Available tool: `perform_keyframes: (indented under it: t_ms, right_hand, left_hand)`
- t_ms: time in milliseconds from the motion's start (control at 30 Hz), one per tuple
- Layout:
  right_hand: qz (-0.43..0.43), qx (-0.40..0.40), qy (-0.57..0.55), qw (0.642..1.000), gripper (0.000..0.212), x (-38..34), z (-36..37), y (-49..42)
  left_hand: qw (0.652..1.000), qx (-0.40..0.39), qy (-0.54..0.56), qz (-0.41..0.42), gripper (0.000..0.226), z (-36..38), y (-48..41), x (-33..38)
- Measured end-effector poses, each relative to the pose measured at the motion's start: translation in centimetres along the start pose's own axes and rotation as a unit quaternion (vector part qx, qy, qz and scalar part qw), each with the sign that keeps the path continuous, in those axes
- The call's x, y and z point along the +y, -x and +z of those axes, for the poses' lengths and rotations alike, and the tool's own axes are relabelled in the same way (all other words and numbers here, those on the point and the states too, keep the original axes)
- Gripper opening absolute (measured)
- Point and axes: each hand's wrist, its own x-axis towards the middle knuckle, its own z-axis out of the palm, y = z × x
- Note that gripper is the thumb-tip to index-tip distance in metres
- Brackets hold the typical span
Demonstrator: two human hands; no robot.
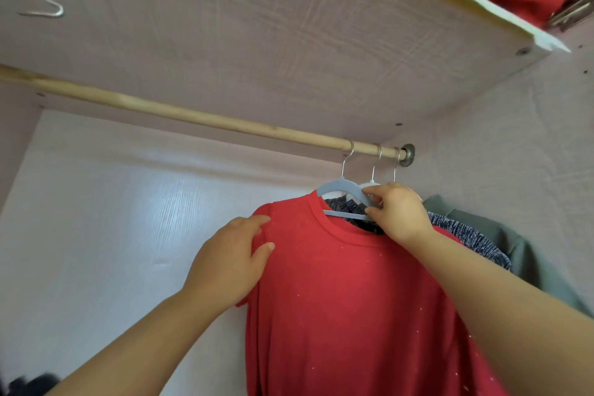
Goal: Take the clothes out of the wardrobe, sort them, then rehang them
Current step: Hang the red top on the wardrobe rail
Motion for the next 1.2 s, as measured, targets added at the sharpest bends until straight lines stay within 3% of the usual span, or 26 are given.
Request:
perform_keyframes:
  t_ms: [167, 300, 567, 800, 967, 1200]
  right_hand:
    - [-0.027, 0.042, 0.010, 0.999, 0.038, 0.0, 1.0, 1.9]
    - [-0.116, 0.087, 0.082, 0.986, 0.050, -0.8, 3.2, 6.0]
    - [-0.147, -0.093, 0.012, 0.985, 0.056, -7.0, 11.9, 21.4]
    - [-0.154, -0.302, -0.074, 0.938, 0.061, -13.2, 18.2, 37.1]
    - [-0.172, -0.451, -0.109, 0.869, 0.057, -16.9, 20.0, 45.2]
    - [-0.245, -0.555, -0.162, 0.778, 0.055, -22.5, 21.6, 52.5]
  left_hand:
    - [1.000, -0.025, 0.011, -0.005, 0.045, 1.2, 1.5, -0.8]
    - [0.998, -0.066, 0.016, -0.018, 0.046, 2.5, 4.8, -2.4]
    - [0.963, -0.234, -0.061, -0.121, 0.054, 4.8, 17.0, -8.2]
    - [0.874, -0.357, -0.133, -0.302, 0.059, 2.8, 31.4, -12.8]
    - [0.814, -0.396, -0.147, -0.399, 0.057, -1.0, 42.4, -14.7]
    - [0.704, -0.425, -0.190, -0.536, 0.056, -7.7, 53.0, -12.4]
